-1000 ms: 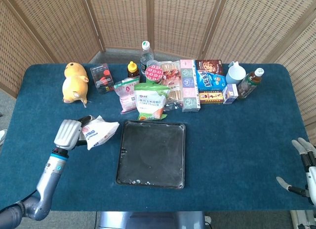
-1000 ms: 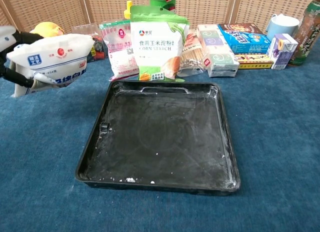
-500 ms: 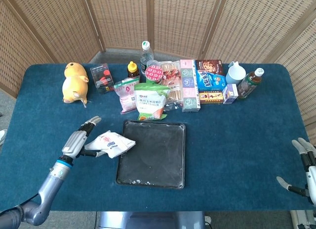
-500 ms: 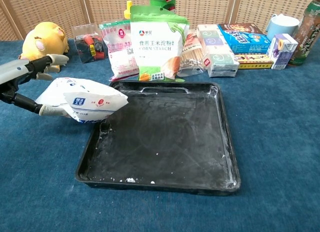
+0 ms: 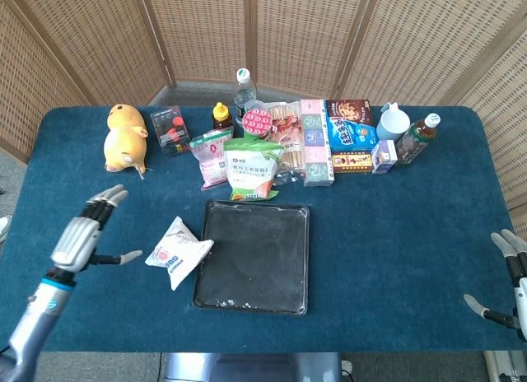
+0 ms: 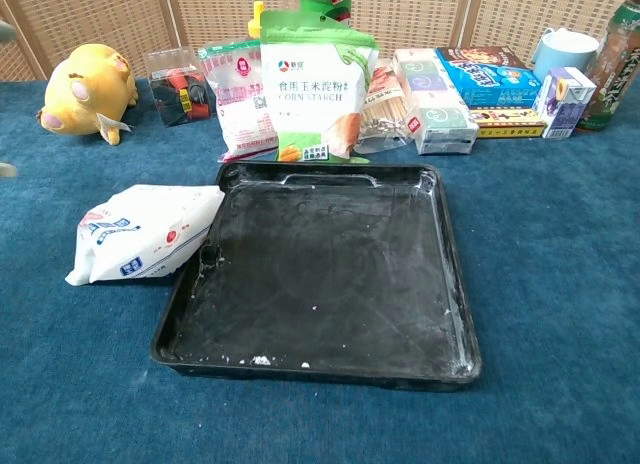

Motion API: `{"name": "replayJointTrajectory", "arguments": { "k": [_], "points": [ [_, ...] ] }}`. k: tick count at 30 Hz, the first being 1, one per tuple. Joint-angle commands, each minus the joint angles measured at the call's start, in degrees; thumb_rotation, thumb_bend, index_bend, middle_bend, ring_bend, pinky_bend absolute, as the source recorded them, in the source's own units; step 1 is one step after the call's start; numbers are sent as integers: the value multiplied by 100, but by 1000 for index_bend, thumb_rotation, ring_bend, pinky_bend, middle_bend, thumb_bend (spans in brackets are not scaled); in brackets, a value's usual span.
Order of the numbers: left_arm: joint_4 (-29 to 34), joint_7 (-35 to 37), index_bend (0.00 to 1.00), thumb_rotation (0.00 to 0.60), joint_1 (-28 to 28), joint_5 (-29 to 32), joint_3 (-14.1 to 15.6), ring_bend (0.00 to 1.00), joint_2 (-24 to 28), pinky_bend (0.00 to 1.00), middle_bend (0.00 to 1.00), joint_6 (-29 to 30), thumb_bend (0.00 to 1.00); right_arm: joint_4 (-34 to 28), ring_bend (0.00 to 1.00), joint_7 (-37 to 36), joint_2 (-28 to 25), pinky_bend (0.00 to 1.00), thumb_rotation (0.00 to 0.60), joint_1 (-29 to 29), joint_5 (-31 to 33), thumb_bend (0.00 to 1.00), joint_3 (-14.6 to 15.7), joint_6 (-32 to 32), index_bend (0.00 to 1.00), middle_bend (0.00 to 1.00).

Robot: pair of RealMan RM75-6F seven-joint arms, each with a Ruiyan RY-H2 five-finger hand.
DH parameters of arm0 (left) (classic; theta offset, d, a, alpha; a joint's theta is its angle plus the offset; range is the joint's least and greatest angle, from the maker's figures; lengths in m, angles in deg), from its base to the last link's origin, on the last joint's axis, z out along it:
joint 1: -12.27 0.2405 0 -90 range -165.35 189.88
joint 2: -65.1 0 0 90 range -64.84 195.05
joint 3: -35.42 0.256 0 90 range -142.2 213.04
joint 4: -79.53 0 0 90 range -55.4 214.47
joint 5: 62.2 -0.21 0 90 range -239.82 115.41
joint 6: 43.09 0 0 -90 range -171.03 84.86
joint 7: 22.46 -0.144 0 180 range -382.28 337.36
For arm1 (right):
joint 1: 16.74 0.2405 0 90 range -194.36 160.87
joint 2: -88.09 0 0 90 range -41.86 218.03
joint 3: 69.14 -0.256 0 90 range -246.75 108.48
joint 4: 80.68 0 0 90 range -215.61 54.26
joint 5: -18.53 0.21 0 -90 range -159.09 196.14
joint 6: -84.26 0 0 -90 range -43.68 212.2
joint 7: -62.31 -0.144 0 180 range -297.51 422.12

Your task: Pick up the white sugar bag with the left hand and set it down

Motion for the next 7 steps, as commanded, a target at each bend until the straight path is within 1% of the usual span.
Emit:
{"name": "replayJointTrajectory", "arguments": {
  "k": [1,4,7],
  "points": [
    [407,-568,0,522,346,102,124,0,557,47,0,282,0,-25,12,51,14,0,600,-1,-37,37,13,11,0,0],
    [609,-886,0,529,525,257,186,0,820,47,0,355,0,-32,12,115,35,0,600,2,-58,37,23,9,0,0],
    [780,-1104,0,528,629,390,207,0,975,47,0,379,0,-26,12,173,53,0,600,3,-52,37,18,14,0,0]
  ]
}}
